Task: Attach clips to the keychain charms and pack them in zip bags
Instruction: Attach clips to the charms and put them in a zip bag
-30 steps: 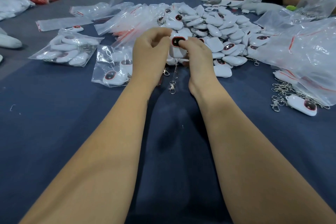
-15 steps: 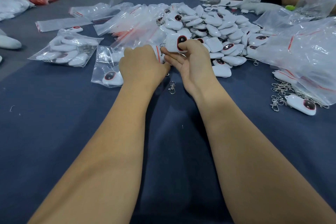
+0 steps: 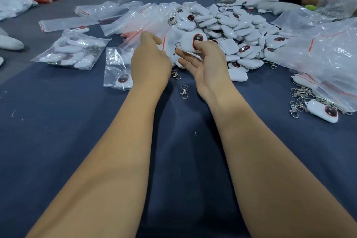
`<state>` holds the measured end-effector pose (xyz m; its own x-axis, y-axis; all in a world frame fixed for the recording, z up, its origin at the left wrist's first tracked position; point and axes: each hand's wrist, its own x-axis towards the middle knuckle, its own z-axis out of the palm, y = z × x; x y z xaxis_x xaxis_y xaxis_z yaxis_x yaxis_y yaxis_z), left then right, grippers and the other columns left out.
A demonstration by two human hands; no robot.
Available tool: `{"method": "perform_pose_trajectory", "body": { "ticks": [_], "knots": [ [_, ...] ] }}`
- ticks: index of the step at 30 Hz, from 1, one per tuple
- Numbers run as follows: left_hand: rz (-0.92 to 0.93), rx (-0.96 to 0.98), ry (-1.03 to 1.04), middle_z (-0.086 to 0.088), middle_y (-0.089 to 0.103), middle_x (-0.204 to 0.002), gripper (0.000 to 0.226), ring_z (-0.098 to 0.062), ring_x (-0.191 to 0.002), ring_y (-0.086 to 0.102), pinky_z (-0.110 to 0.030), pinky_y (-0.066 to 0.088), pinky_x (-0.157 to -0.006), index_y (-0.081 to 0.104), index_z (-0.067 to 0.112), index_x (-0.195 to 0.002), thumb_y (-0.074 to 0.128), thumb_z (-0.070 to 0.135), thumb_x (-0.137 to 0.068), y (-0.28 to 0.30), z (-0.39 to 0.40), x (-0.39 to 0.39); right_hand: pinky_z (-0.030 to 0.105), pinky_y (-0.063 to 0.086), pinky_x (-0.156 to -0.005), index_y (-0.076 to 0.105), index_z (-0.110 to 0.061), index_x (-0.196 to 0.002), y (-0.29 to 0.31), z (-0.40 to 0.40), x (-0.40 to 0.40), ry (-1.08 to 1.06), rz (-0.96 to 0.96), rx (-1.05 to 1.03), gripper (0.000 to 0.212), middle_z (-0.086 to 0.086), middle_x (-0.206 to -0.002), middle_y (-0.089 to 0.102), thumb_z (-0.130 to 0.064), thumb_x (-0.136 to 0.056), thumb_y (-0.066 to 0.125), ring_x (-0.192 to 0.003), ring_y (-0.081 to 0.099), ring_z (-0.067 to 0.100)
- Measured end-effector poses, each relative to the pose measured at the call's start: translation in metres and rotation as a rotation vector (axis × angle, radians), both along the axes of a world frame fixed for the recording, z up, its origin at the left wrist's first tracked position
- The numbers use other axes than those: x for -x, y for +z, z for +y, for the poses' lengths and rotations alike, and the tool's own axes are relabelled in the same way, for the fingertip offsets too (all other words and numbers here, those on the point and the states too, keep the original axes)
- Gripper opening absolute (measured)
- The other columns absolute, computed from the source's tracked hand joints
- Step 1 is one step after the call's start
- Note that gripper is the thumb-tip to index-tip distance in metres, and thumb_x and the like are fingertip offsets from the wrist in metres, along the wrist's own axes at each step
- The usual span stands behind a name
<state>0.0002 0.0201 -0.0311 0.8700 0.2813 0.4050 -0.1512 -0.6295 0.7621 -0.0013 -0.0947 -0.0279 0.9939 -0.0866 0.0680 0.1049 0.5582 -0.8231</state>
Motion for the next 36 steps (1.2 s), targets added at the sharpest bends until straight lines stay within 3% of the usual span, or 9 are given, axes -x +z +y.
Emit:
{"method": "perform_pose_trajectory", "body": {
  "ticks": [3,7,12,14,17,23,28,32,36],
  "knots": [
    [0.009,0.191,-0.059,0.004,0.066,-0.074,0.033,0.001,-0.06,0.06,-0.015,0.045,-0.053,0.044,0.026,-0.109,0.054,0.006,-0.085,0.0011,0.0007,0.0001,0.032,0.057,-0.075,0.047,-0.008,-0.106,-0.0001,-0.0021,-0.0006,-0.008,-0.003,-0.061,0.01,0.013,-0.093,0.06,-0.005,-0.096,0.047,-0.083,0.072,0.029],
    [0.025,0.247,-0.088,0.009,0.066,-0.077,0.039,-0.008,-0.08,0.063,-0.023,0.047,-0.07,0.047,0.031,-0.109,0.061,0.009,-0.08,0.0028,0.0013,0.0,0.03,0.055,-0.071,0.054,-0.007,-0.096,0.0032,-0.0055,0.002,0.01,0.031,-0.124,0.008,0.008,-0.081,0.065,-0.01,-0.097,0.046,-0.076,0.071,0.026],
    [0.031,0.229,-0.117,0.013,0.063,-0.073,0.047,0.004,-0.073,0.058,-0.01,0.04,-0.063,0.053,0.023,-0.123,0.065,0.009,-0.079,0.0033,0.0019,0.001,0.028,0.053,-0.063,0.055,-0.006,-0.099,0.005,-0.0034,0.0036,0.038,0.094,-0.068,0.017,0.013,-0.083,0.069,-0.014,-0.096,0.04,-0.069,0.068,0.024],
    [0.037,0.216,-0.129,0.012,0.064,-0.076,0.051,-0.001,-0.078,0.06,-0.013,0.043,-0.069,0.054,0.021,-0.128,0.065,0.011,-0.079,0.0043,0.0016,0.0012,0.026,0.053,-0.056,0.053,-0.009,-0.094,0.0056,-0.0021,0.004,0.032,0.101,0.007,0.013,0.014,-0.079,0.07,-0.012,-0.096,0.041,-0.061,0.066,0.022],
    [0.039,0.181,-0.17,0.007,0.066,-0.08,0.052,-0.011,-0.082,0.065,-0.027,0.05,-0.078,0.056,0.018,-0.129,0.066,0.01,-0.079,0.0049,0.0015,0.0003,0.022,0.036,-0.043,0.052,-0.007,-0.091,0.005,-0.0008,0.0025,-0.026,0.1,0.171,0.004,0.01,-0.073,0.069,-0.009,-0.092,0.047,-0.045,0.052,0.017],
    [0.029,0.222,-0.259,0.01,0.058,-0.063,0.035,0.004,-0.049,0.051,-0.013,0.043,-0.053,0.063,0.018,-0.113,0.075,0.012,-0.081,0.0025,0.0006,-0.003,0.018,0.034,-0.04,0.053,-0.013,-0.09,-0.0026,0.0013,0.0032,-0.109,0.084,0.507,0.016,0.003,-0.074,0.057,-0.013,-0.085,0.068,-0.046,0.043,0.01],
    [0.0,0.301,-0.351,0.014,0.051,-0.055,0.029,0.003,-0.047,0.046,-0.013,0.04,-0.056,0.064,0.021,-0.1,0.066,0.001,-0.079,0.0062,-0.0008,-0.0001,0.02,0.035,-0.04,0.055,-0.017,-0.082,-0.0019,0.0003,0.0027,-0.134,0.119,0.544,0.009,-0.003,-0.067,0.064,-0.012,-0.089,0.055,-0.04,0.047,0.011],
    [-0.083,0.288,-0.163,0.013,0.052,-0.064,0.026,0.003,-0.052,0.046,-0.012,0.04,-0.056,0.071,0.022,-0.095,0.058,0.007,-0.079,0.007,0.0046,-0.002,0.025,0.034,-0.046,0.051,-0.017,-0.081,-0.0027,0.0008,0.0006,-0.192,0.175,0.598,0.007,0.003,-0.084,0.07,-0.014,-0.087,0.05,-0.038,0.047,0.01],
    [-0.023,0.189,-0.134,0.007,0.055,-0.076,0.033,-0.009,-0.069,0.058,-0.02,0.047,-0.067,0.067,0.019,-0.114,0.055,0.008,-0.086,0.0042,0.0047,-0.0016,0.024,0.032,-0.045,0.051,-0.012,-0.083,0.0008,-0.0023,-0.0006,-0.204,0.204,0.524,0.006,0.007,-0.082,0.066,-0.007,-0.085,0.048,-0.045,0.047,0.016]
  ]
}}
